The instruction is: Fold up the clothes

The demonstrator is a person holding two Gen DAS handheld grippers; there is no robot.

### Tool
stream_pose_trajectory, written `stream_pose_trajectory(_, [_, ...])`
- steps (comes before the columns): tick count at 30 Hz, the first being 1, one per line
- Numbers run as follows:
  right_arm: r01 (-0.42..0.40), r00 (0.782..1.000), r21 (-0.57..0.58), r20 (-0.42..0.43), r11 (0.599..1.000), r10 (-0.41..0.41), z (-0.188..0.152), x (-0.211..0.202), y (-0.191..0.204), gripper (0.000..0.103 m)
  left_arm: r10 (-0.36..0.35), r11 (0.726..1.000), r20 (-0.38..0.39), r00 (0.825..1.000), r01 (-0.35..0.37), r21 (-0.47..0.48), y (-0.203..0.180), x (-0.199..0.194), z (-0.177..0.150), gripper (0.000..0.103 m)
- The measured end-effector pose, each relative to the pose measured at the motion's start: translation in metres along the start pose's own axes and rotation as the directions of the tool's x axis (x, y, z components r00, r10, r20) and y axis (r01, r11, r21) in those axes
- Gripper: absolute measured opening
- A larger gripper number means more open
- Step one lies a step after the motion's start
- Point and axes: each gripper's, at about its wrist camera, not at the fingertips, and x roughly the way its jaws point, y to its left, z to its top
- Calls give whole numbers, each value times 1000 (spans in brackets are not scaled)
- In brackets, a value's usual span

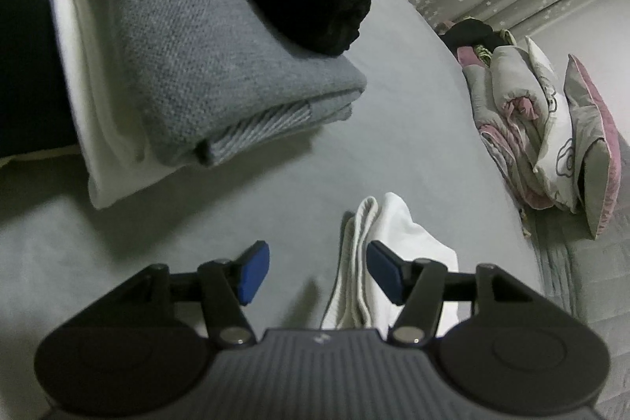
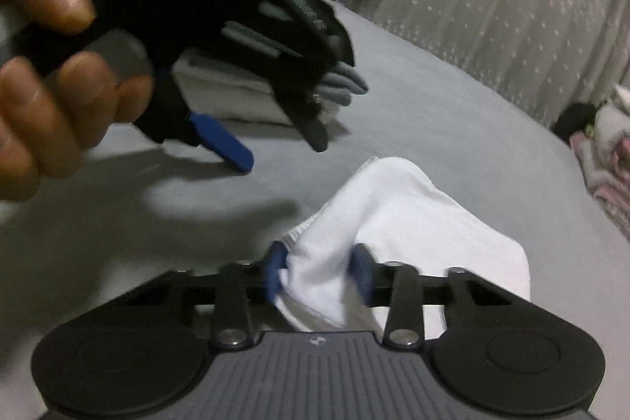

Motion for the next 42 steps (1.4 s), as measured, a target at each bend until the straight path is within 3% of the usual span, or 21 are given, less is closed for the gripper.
stream_pose_trajectory(1, [-3, 1000, 31, 10, 1000, 3, 1, -3, -4, 22, -9, 1000, -2, 1000, 9, -6, 0, 0, 0, 57])
stream_pose_trajectory(5, [-18, 999, 142, 52, 990, 11, 6, -17, -19, 21, -86, 995, -26, 996, 85, -56, 0, 6, -3, 58])
stream_pose_trajectory(9, [-51, 997, 212, 62, 976, 38, 9, -25, -33, 21, -143, 986, -58, 988, 137, -94, -2, 19, -8, 67])
stream_pose_trajectory(13, [-57, 997, 219, 72, 974, 42, 13, -31, -35, 21, -179, 975, -55, 982, 170, -141, -2, 31, -12, 80])
stream_pose_trajectory(17, [-63, 996, 206, 79, 976, 48, 13, -31, -41, 21, -235, 958, -36, 971, 226, -177, -5, 40, -14, 81])
stream_pose_trajectory(26, [-69, 995, 151, 85, 986, 56, 11, -23, -39, 21, -212, 975, -73, 975, 206, -84, -25, 62, -16, 81])
stream_pose_trajectory(30, [-64, 995, 127, 86, 990, 53, 9, -20, -38, 21, -180, 984, -69, 981, 178, -32, -29, 62, -17, 57])
stream_pose_trajectory(36, [-103, 991, 103, 95, 989, 93, 4, -18, -36, 21, -138, 990, -82, 987, 140, 19, -32, 63, -16, 41])
stream_pose_trajectory(39, [-106, 991, 80, 96, 991, 98, 1, -17, -33, 21, -121, 991, -79, 989, 125, 44, -33, 63, -17, 41])
stream_pose_trajectory(42, [-108, 990, 71, 96, 992, 101, 0, -16, -32, 21, -73, 992, -72, 995, 80, 99, -39, 63, -19, 29])
